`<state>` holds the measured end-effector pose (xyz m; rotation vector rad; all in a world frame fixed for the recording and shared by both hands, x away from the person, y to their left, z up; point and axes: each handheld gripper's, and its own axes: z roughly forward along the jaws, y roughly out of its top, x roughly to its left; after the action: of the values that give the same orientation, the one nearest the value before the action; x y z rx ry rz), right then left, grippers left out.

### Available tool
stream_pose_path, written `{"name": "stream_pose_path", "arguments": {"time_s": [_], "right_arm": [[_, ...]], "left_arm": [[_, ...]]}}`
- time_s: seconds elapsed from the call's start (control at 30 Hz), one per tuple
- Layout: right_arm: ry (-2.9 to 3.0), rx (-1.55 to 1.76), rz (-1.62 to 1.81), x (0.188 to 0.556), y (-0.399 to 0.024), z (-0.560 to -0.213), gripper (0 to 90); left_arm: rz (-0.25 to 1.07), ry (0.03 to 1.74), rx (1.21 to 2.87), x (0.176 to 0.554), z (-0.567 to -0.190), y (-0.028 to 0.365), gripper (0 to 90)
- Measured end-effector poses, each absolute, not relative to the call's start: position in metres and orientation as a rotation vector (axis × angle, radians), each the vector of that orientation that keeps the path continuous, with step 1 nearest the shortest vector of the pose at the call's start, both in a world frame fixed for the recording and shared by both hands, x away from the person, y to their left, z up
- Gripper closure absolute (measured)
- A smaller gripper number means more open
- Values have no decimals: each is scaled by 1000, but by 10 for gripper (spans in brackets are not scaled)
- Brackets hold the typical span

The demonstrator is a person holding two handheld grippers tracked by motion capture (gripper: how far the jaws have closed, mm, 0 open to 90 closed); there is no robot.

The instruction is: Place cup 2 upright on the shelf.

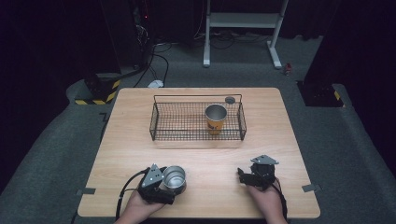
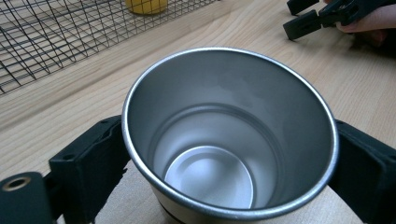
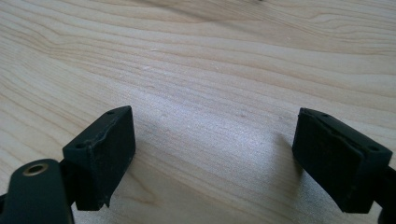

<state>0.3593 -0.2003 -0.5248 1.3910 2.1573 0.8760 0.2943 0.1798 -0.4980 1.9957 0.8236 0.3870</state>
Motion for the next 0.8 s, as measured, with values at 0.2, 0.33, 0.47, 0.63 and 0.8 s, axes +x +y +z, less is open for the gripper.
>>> {"name": "stream_pose_path", "arguments": {"time_s": [0.2,0.33,0.47,0.63,0.8], "right_arm": [[2157,1391,876,359,-200,-525,133],[2157,1391,876,359,-200,-525,132],[2158,1394,875,359,-200,-525,132],[2157,1393,876,359,-200,-525,132],[2157,1391,876,359,-200,-525,133]], "left_arm": [[391,828,1997,294,-500,180,86],[406,830,1996,295,-501,181,97],[399,832,1997,294,-501,179,97],[404,831,2004,293,-502,177,102],[417,829,1996,294,-502,177,135]]}}
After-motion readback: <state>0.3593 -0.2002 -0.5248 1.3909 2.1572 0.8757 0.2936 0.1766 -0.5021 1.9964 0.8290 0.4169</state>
